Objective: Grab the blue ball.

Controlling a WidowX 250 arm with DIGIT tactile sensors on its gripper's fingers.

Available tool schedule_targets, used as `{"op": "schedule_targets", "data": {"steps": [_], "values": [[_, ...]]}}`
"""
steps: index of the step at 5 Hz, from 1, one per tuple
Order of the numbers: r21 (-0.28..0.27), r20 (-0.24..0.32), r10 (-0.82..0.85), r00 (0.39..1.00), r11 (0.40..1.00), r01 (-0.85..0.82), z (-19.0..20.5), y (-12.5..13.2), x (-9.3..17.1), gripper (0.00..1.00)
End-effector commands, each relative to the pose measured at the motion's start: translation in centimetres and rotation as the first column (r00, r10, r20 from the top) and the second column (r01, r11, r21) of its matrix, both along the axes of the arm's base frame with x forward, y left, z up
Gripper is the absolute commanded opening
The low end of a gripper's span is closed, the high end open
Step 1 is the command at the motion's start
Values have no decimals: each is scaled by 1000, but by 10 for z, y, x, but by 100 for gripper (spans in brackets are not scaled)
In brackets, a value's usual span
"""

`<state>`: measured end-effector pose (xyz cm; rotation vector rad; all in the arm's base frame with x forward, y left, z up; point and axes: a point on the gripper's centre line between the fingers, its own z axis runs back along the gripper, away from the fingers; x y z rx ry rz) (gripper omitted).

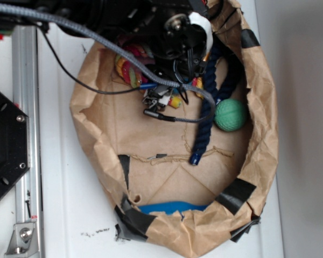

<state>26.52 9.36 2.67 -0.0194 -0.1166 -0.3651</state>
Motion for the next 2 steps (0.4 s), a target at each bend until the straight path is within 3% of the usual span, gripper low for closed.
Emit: {"op": "schedule_targets", "data": {"steps": [1,2], "values": [[-11,-19,48,999,999,-49,12,2,-4,0],[78,-35,141,989,987,-138,62,-26,-15,0]]}}
